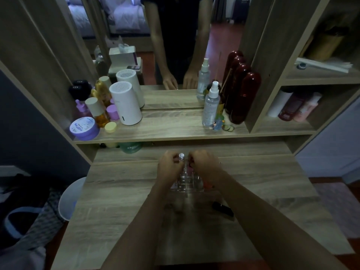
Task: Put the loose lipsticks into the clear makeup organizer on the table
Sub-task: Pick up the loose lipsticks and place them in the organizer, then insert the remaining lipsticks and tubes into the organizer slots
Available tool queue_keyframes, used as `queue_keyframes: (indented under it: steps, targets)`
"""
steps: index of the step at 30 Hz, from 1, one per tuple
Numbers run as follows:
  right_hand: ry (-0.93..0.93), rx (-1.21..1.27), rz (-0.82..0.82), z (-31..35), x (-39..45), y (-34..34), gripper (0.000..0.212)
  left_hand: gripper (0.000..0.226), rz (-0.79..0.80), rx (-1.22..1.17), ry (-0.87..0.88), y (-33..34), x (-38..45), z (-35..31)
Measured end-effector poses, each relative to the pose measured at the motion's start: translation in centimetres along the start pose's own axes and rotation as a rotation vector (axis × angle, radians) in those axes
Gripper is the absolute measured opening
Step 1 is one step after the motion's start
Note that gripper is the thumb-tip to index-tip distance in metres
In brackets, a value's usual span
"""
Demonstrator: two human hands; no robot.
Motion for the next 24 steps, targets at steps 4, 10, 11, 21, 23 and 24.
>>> queue_keyframes:
  steps: [4,10,11,21,23,24]
  targets:
    - [-0.018,-0.055,0.001,-0.3,0.2,0.5,0.021,0.020,0.026,0.004,0.009,0.3,0.0,0.5]
    - [-0.020,0.032,-0.016,-1.0,-0.2,1.3,0.020,0.035,0.027,-0.020,0.003,0.3,0.0,0.8]
    - [-0.023,0.047,-0.021,-1.2,-0.5,1.1,0.023,0.038,0.030,-0.032,0.004,0.3,0.0,0.8]
    - [0.175,-0.050,-0.024,-13.6,-8.2,-4.2,0.015,0.053,-0.001,-0.038,0.047,-1.5,-0.8,1.5]
    - [0.147,-0.065,0.106,-14.6,-10.7,-2.3,0.012,0.056,-0.014,-0.053,0.043,-1.7,-1.2,1.3]
    - [0.109,-0.065,0.189,-14.7,-11.7,-1.1,0.022,0.057,-0.022,-0.065,0.036,-1.7,-1.4,1.2]
Point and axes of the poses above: each hand's wrist, its own x-axis towards the middle knuckle, its own y-axis out of the palm, z = x × y, the point moved 2 cm from there along x, towards the middle knuckle, and after that the axes turned 4 degrees about y, right-handed, at the moved point
